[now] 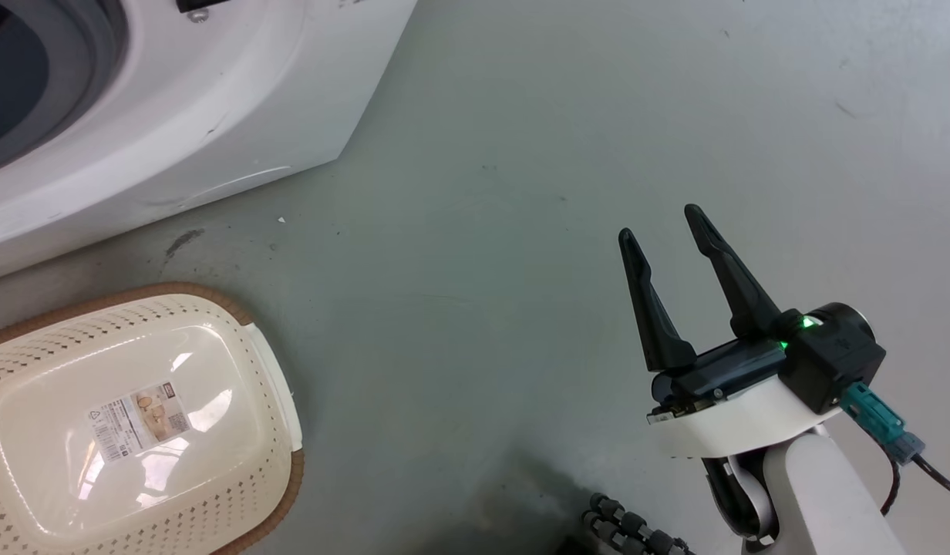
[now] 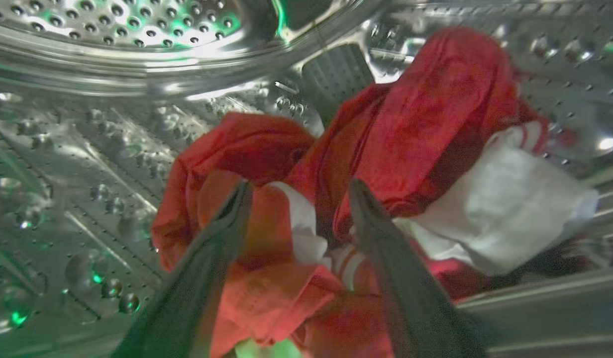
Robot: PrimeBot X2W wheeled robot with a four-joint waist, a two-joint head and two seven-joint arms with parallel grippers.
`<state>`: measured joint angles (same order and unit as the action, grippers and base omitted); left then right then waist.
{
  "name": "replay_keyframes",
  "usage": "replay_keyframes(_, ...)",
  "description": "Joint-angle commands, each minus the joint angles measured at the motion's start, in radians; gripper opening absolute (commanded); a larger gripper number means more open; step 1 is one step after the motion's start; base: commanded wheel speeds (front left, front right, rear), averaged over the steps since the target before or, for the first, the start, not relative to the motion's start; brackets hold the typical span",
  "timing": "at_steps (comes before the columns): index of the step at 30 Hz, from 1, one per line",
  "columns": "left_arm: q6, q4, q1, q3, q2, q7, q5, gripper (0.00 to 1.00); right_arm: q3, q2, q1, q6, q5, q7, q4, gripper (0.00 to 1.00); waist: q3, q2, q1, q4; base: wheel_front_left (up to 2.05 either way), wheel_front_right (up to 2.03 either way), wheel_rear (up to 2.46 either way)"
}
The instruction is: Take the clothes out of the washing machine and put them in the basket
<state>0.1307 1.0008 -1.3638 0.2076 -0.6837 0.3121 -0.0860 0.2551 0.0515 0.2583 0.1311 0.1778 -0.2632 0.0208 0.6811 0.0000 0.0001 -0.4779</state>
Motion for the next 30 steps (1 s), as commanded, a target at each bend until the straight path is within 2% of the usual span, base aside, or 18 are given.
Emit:
replay_keyframes(1, -0.001, -0.011, -0.021, 0.017, -0.015, 0.030, -0.015, 1.00, 0.003, -0.002, 0.010, -0.001, 0.008, -0.002, -0.005, 1.00, 0.012, 0.0000, -0.0001, -0.008, 0.00, 0.00, 0.00)
replay_keyframes(11, 0.000, -0.079, -0.013, 0.152, -0.071, 0.353, -0.149, 1.00, 0.022, -0.002, 0.018, -0.001, 0.034, -0.002, -0.013, 1.00, 0.035, 0.0000, -0.0001, -0.017, 0.00, 0.00, 0.00)
replay_keyframes(17, -0.006, -0.131, 0.008, 0.159, -0.103, 0.496, -0.205, 1.00, 0.027, -0.002, 0.030, -0.001, 0.036, -0.002, -0.021, 1.00, 0.041, 0.0000, -0.0001, -0.026, 0.00, 0.00, 0.00)
replay_keyframes(19, -0.013, -0.157, 0.017, 0.158, -0.113, 0.512, -0.209, 0.15, 0.029, -0.002, 0.029, -0.001, 0.039, -0.002, -0.023, 1.00, 0.042, 0.0000, -0.0001, -0.028, 0.00, 0.00, 0.00)
replay_keyframes(20, -0.020, -0.170, 0.021, 0.154, -0.116, 0.519, -0.214, 0.00, 0.030, -0.002, 0.028, -0.001, 0.039, -0.002, -0.023, 1.00, 0.043, 0.0000, -0.0001, -0.029, 0.00, 0.00, 0.00)
replay_keyframes(24, -0.049, -0.217, 0.033, 0.143, -0.123, 0.518, -0.222, 0.00, 0.033, -0.002, 0.029, -0.001, 0.039, -0.002, -0.025, 1.00, 0.042, 0.0000, -0.0001, -0.029, 0.00, 0.00, 0.00)
replay_keyframes(30, -0.116, -0.308, 0.079, 0.125, -0.139, 0.442, -0.213, 0.00, 0.037, -0.002, 0.035, -0.001, 0.037, -0.002, -0.027, 1.00, 0.033, 0.0000, -0.0001, -0.024, 0.00, 0.00, 0.00)
